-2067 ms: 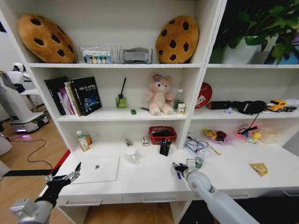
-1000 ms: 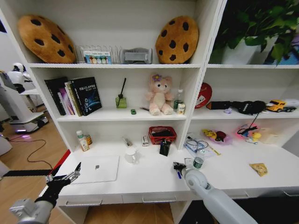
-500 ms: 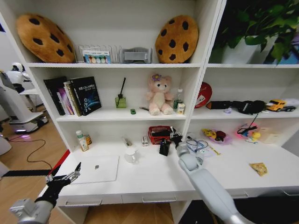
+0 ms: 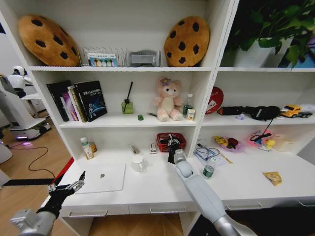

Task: Organize the objects on the table.

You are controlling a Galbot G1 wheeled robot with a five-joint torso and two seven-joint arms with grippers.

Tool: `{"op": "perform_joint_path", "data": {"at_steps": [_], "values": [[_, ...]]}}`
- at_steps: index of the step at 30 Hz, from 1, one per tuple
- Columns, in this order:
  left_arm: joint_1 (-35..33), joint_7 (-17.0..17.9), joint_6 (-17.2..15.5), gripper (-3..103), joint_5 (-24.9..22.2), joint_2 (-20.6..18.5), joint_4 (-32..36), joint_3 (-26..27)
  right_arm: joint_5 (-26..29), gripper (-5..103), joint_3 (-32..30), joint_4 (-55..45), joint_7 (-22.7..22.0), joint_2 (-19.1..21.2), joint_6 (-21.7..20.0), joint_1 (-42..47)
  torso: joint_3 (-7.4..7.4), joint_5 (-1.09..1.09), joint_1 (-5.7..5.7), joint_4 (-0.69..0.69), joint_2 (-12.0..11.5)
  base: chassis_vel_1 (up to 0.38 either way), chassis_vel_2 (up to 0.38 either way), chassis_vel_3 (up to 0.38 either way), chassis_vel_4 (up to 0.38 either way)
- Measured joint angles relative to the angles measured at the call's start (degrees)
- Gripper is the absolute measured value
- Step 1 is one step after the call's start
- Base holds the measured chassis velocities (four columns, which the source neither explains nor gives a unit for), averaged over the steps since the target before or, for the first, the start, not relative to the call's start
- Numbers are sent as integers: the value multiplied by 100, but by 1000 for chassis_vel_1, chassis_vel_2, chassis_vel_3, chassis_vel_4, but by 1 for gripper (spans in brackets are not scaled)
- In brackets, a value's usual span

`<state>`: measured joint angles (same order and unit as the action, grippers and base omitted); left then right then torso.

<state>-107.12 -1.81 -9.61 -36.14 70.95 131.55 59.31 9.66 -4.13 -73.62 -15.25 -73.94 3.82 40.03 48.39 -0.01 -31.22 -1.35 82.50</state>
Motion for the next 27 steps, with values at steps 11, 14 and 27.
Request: {"op": "perform_joint_path", "data": {"at_steps": [11,14,27], "values": [[0,0,0,100,0,0,0,0,-89,18,-51,-83,-198,21,-221,89,0,1,0,1,0,0,0,0,0],[0,0,0,100,0,0,0,0,-67,28,-76,-320,-278,93,-331,193,0,1,0,1,0,0,0,0,0],[0,-1,1,100,0,0,0,-1,1118,83,-650,-2991,-1192,1275,-1297,1641,-1,1,1,-3,1,0,0,0,0]]}}
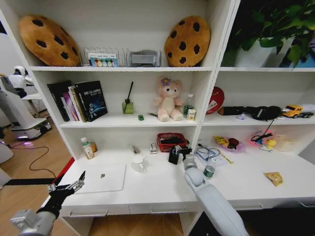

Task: Organize the objects on the table.

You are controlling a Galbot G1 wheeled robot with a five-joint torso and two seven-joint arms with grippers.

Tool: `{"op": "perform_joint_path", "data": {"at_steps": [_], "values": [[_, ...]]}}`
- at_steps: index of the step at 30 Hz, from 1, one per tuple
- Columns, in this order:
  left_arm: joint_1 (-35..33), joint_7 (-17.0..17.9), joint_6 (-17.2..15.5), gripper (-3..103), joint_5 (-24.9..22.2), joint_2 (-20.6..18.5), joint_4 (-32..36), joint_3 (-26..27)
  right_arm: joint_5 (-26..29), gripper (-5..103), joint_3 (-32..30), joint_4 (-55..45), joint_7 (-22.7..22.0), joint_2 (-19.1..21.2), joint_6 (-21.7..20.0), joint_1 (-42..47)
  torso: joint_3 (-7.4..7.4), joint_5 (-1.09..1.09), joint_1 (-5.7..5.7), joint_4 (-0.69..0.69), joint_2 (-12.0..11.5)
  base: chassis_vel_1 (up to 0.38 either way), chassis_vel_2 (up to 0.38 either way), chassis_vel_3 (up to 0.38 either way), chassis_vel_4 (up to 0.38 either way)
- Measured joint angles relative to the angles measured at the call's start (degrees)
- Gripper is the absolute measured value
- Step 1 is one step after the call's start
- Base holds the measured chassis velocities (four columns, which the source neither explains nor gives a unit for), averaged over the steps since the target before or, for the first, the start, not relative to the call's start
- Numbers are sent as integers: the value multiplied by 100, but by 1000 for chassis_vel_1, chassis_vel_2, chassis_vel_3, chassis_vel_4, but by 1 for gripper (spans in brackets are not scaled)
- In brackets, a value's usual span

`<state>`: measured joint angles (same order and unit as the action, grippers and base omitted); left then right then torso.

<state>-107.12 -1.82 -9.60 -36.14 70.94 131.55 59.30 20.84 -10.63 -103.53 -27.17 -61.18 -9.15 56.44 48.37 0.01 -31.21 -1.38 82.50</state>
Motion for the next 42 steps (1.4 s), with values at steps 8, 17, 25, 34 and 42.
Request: {"op": "perform_joint_path", "data": {"at_steps": [8,17,25,34,42], "values": [[0,0,0,100,0,0,0,0,1319,99,-809,-1817,-806,772,-837,801,0,0,0,4,0,0,0,0,0],[0,1,0,100,0,1,0,1,2704,100,-1823,-2708,-1806,947,-1403,2217,1,1,1,3,0,0,0,0,0],[0,1,-1,100,0,0,0,0,2703,100,-2255,-2337,-1844,756,-1378,2644,1,-1,0,4,0,0,0,0,0],[0,1,-1,100,0,1,0,0,2245,100,-2014,-1222,-1227,531,-1088,2259,2,0,-1,4,-1,0,0,0,0],[0,1,-1,100,0,1,0,0,2205,100,-1860,-616,-887,468,-1010,2043,2,-1,-1,3,-1,0,0,0,0]]}}
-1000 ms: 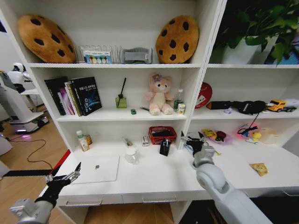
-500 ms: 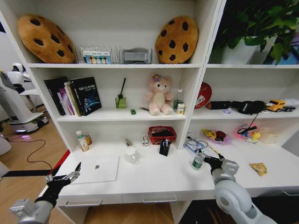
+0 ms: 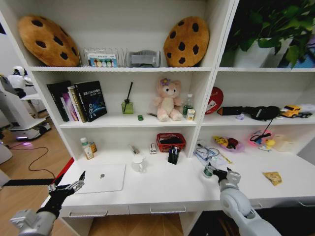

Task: Organize the objects on the table.

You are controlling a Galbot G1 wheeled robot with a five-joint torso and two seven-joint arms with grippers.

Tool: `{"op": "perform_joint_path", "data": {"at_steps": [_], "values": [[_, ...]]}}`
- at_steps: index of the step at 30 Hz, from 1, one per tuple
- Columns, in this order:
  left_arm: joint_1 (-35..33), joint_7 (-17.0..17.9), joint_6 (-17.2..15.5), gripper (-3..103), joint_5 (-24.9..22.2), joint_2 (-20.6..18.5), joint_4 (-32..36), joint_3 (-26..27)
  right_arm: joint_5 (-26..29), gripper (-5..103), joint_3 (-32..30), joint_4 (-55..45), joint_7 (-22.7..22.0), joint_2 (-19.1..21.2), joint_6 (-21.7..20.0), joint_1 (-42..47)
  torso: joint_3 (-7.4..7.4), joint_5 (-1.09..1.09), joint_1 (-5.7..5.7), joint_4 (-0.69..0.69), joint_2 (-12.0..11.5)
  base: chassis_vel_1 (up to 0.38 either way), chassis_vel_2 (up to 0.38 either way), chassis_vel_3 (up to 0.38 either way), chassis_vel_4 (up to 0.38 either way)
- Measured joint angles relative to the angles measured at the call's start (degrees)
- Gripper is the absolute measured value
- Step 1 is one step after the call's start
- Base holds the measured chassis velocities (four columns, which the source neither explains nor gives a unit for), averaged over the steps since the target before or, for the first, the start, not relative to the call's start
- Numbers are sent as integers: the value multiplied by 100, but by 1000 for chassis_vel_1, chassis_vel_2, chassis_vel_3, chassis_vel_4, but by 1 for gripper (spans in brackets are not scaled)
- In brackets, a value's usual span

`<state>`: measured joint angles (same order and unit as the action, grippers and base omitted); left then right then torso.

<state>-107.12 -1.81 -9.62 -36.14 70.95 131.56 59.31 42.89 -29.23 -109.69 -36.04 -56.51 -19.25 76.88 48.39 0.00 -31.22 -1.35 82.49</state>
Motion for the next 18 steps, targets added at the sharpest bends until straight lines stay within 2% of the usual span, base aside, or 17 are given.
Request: {"op": "perform_joint_path", "data": {"at_steps": [9,11,14,15,17,18], "values": [[0,0,0,100,0,0,0,0,0,100,124,655,596,-3,134,-411,0,1,0,1,0,0,0,0,0],[0,0,0,100,0,0,0,0,6,100,139,752,822,79,138,-520,0,0,0,1,0,0,0,0,0],[0,0,0,100,0,0,0,0,102,101,137,745,906,155,104,-552,0,-1,0,1,0,0,0,0,0],[0,0,0,100,0,0,0,0,132,92,129,716,913,166,97,-546,0,0,0,0,0,0,0,0,0],[0,0,0,100,0,0,0,0,143,92,117,681,913,168,95,-523,0,0,0,1,0,0,0,0,0],[0,0,0,100,0,0,0,0,116,82,110,645,909,162,101,-478,0,0,0,1,0,0,0,0,0]]}}
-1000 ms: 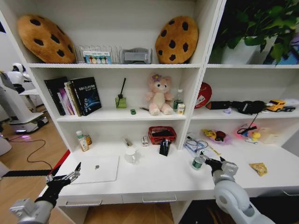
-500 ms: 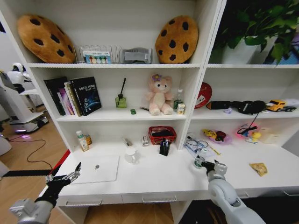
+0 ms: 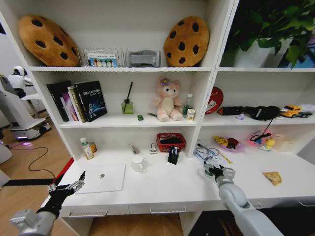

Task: Organize the objects on the table.

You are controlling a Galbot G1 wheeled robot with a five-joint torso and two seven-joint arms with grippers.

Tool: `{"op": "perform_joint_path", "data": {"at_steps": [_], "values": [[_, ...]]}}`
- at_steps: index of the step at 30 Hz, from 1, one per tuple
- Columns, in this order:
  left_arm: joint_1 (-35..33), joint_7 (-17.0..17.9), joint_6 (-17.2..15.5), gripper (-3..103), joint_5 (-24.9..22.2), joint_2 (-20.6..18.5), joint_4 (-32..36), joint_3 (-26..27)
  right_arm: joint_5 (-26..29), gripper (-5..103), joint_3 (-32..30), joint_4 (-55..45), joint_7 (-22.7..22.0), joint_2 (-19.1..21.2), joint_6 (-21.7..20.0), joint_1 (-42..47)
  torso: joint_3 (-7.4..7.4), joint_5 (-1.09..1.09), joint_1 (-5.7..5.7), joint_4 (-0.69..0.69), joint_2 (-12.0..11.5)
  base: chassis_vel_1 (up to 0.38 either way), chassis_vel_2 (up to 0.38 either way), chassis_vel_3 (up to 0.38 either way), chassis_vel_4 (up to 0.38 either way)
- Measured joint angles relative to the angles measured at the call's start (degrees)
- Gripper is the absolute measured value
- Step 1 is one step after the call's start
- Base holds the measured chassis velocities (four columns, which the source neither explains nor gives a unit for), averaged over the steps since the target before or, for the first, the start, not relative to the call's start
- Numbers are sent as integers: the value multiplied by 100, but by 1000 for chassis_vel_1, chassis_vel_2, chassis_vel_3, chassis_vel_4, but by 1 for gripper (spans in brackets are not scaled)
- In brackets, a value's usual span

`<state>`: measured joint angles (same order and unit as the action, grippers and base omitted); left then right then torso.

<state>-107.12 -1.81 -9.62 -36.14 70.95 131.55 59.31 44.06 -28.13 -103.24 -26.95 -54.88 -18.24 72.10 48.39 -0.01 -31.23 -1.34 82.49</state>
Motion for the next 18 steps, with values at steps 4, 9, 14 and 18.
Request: {"op": "perform_joint_path", "data": {"at_steps": [4,9,14,18], "values": [[0,0,0,100,0,0,0,0,-98,70,0,-62,-17,-18,34,90,0,0,0,-1,0,0,0,0,0],[0,0,0,100,0,0,0,0,-239,54,5,-122,-47,-39,60,111,0,1,0,0,0,0,0,0,0],[0,0,0,100,0,0,0,0,-686,35,-96,-726,125,47,172,264,0,0,0,0,0,0,0,0,0],[0,-1,0,100,0,0,0,0,-743,29,-256,-1560,945,185,92,555,-1,-2,0,-1,0,0,0,0,0]]}}
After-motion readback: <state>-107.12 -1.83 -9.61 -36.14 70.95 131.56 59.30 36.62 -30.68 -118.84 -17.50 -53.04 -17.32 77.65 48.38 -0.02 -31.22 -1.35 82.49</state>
